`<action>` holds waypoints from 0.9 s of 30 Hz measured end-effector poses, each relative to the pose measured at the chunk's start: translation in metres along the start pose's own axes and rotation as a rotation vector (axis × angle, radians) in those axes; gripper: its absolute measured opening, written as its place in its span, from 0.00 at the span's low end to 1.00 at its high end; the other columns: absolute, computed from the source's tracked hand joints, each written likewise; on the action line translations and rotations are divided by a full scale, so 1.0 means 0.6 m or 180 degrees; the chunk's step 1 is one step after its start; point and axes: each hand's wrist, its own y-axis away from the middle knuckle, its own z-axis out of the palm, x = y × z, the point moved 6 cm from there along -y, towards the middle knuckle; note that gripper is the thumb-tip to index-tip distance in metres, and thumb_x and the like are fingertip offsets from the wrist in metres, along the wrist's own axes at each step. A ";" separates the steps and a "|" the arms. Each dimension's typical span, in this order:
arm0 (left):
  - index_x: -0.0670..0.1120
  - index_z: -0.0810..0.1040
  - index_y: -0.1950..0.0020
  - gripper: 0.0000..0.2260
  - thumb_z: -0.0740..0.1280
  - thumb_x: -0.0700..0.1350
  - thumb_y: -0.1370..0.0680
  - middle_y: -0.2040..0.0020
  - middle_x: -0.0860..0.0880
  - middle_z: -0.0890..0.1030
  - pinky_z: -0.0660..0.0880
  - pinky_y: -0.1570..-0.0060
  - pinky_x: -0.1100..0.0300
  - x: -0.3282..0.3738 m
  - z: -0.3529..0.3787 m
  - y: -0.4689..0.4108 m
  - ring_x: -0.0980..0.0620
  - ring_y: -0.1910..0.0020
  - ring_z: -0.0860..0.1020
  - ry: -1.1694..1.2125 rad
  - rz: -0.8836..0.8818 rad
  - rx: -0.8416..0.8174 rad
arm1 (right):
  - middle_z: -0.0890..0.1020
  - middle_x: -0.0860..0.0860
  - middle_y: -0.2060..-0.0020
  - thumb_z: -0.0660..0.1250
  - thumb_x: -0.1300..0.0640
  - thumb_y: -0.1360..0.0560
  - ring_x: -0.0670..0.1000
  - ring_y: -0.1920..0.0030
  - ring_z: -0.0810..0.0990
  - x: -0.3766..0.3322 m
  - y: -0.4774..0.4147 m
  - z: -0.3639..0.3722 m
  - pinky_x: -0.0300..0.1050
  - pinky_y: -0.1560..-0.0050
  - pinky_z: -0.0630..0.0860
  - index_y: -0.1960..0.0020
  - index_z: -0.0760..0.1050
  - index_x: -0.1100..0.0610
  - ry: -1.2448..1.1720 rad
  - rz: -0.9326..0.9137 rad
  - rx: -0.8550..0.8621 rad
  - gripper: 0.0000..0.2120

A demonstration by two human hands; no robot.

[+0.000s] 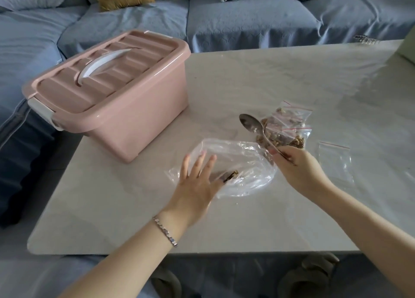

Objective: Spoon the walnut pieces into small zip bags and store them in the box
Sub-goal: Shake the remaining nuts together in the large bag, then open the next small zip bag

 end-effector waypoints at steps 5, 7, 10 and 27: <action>0.49 0.73 0.48 0.23 0.61 0.29 0.38 0.50 0.47 0.79 0.63 0.37 0.37 0.020 0.013 0.021 0.47 0.42 0.74 0.0152 0.0541 0.0663 | 0.76 0.47 0.76 0.64 0.62 0.25 0.44 0.77 0.66 0.008 0.047 -0.018 0.32 0.75 0.64 0.54 0.78 0.47 -0.0881 -0.0040 -0.0877 0.10; 0.51 0.71 0.47 0.26 0.61 0.29 0.40 0.50 0.46 0.80 0.66 0.41 0.34 0.021 0.031 0.025 0.43 0.43 0.77 0.0064 0.0594 0.0554 | 0.78 0.46 0.75 0.66 0.62 0.26 0.42 0.77 0.68 0.021 0.053 -0.014 0.30 0.74 0.65 0.56 0.78 0.44 -0.0556 -0.0103 -0.0974 0.12; 0.54 0.72 0.45 0.25 0.60 0.32 0.37 0.47 0.43 0.81 0.67 0.46 0.29 0.022 0.049 0.026 0.36 0.42 0.77 -0.0110 0.0563 0.0456 | 0.81 0.42 0.66 0.66 0.58 0.25 0.41 0.67 0.76 0.041 0.057 -0.008 0.30 0.66 0.70 0.54 0.78 0.40 0.0296 -0.0222 -0.0740 0.12; 0.45 0.81 0.52 0.15 0.58 0.49 0.29 0.55 0.52 0.82 0.57 0.33 0.47 0.016 -0.041 -0.010 0.55 0.52 0.75 0.1187 -0.0138 0.1069 | 0.82 0.54 0.53 0.70 0.60 0.29 0.57 0.51 0.79 0.126 0.038 -0.074 0.48 0.48 0.72 0.51 0.81 0.58 0.0979 -0.0429 0.0915 0.07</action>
